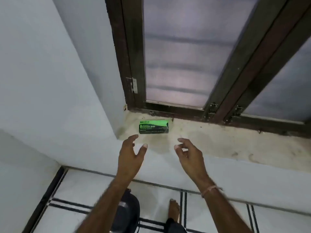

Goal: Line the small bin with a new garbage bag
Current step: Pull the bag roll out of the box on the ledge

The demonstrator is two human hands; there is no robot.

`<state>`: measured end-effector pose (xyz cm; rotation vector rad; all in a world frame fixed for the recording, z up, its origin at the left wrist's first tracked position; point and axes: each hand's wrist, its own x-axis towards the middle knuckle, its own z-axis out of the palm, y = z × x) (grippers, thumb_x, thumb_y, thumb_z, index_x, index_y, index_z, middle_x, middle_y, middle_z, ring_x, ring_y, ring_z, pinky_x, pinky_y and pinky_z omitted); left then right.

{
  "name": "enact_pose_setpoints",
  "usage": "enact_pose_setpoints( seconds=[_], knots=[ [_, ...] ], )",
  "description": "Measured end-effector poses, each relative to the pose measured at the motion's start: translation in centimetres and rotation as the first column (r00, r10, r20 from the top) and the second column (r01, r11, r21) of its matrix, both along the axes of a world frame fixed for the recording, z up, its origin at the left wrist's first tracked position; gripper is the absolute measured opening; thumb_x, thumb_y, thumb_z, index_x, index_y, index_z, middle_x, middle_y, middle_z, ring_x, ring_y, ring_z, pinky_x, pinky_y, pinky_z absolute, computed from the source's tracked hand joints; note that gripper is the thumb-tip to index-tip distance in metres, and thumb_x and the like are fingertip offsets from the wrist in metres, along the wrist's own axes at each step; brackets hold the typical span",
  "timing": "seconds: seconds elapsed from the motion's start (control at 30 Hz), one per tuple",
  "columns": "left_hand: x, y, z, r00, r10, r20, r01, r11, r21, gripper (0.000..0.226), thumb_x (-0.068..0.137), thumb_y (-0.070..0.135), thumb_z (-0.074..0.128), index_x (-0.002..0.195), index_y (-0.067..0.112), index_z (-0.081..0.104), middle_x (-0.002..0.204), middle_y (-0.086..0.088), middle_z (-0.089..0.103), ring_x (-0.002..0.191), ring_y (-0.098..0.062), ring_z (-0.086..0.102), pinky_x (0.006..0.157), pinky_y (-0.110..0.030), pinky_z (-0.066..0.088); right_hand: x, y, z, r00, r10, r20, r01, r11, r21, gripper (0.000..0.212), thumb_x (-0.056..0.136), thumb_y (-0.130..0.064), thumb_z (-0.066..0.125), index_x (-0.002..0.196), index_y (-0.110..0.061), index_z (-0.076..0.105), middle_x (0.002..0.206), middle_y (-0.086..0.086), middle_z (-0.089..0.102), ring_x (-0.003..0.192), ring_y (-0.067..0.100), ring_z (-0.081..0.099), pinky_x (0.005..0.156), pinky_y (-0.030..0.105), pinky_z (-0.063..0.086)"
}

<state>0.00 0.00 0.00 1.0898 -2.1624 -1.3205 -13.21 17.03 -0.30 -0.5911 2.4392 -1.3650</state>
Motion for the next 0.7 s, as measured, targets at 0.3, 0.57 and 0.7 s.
enact_pose_setpoints(
  seconds=[0.3,0.57,0.7],
  knots=[
    [-8.7,-5.4,-3.1,0.964,-0.110,0.243,0.150,0.977,-0.154,0.076,0.093,0.040,0.072,0.159,0.025,0.037,0.162,-0.015,0.035,0.141,-0.037,0.040,0.106,-0.050,0.045,-10.1,-7.5,-3.3,0.958,0.282,0.058,-0.288,0.945,0.159,0.069,0.094,-0.031,0.075,0.156,-0.022,0.045,0.128,0.003,0.057,0.109,0.024,0.065,0.090,0.030,0.050],
    [-9.7,-6.9,-5.6,0.960,-0.162,0.229,0.194,0.973,-0.127,0.065,0.077,0.064,0.062,0.133,0.031,0.062,0.122,-0.002,0.059,0.110,-0.022,0.048,0.083,-0.031,0.046,-11.6,-8.0,-5.0,0.952,0.299,0.060,-0.304,0.949,0.080,0.046,0.089,-0.024,0.081,0.131,-0.023,0.062,0.120,-0.001,0.064,0.106,0.016,0.065,0.087,0.023,0.056],
    [-8.8,-6.6,-4.4,0.985,-0.161,-0.060,0.165,0.984,0.069,0.049,0.073,0.055,0.072,0.120,0.047,0.062,0.119,0.010,0.057,0.108,-0.003,0.061,0.087,-0.008,0.046,-11.7,-7.3,-2.4,0.940,0.285,0.186,-0.282,0.958,-0.043,0.037,0.085,-0.026,0.086,0.111,-0.029,0.059,0.117,-0.004,0.070,0.103,0.013,0.071,0.078,0.021,0.060]
  ],
)
